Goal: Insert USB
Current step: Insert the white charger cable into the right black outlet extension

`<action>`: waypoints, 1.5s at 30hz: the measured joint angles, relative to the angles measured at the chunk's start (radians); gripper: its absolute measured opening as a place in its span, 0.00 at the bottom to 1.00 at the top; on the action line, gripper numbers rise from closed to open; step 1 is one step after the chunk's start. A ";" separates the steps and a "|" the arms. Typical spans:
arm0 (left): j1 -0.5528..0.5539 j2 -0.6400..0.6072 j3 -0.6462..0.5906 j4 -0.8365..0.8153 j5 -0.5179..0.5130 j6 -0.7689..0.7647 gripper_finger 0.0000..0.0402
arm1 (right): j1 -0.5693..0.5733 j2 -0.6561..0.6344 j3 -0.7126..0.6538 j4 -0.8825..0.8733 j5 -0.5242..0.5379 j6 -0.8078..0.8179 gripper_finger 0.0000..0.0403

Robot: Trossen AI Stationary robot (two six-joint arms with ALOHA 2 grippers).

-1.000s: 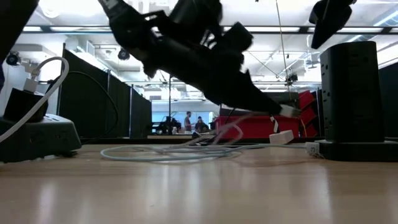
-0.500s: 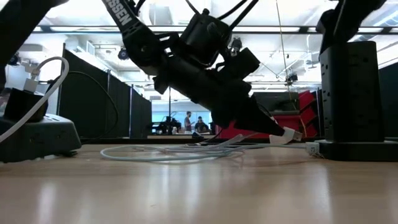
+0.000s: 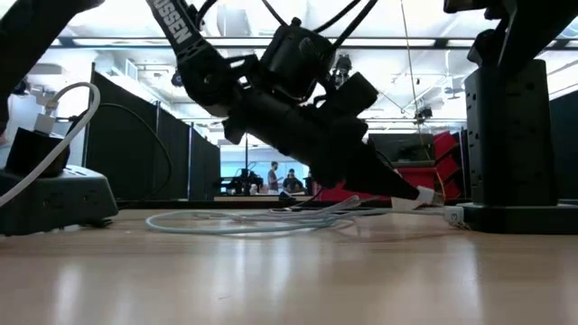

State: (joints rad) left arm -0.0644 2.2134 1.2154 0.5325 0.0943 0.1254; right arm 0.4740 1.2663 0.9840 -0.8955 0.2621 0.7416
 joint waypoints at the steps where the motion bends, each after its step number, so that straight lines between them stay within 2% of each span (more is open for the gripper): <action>1: 0.000 0.011 0.000 0.003 0.001 -0.007 0.00 | 0.000 0.000 0.000 0.001 0.000 0.000 0.86; 20: -0.010 0.042 0.000 0.127 0.029 -0.083 0.00 | 0.000 0.000 -0.008 0.005 0.000 -0.001 0.86; 24: -0.011 0.042 0.000 0.125 0.023 -0.086 0.00 | 0.000 0.000 -0.008 0.005 0.000 -0.001 0.86; 28: -0.012 0.051 0.000 0.131 -0.026 -0.093 0.00 | 0.000 0.000 -0.008 0.004 0.000 -0.001 0.86; 37: -0.023 0.055 0.006 0.102 -0.025 -0.121 0.00 | -0.001 0.000 -0.008 0.008 0.000 -0.001 0.86; 45: -0.027 0.122 0.106 0.033 0.010 -0.120 0.00 | -0.001 0.000 -0.008 0.010 0.000 0.012 0.86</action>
State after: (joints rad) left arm -0.0917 2.3359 1.3216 0.5653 0.1039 0.0056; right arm 0.4732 1.2663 0.9756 -0.8857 0.2620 0.7534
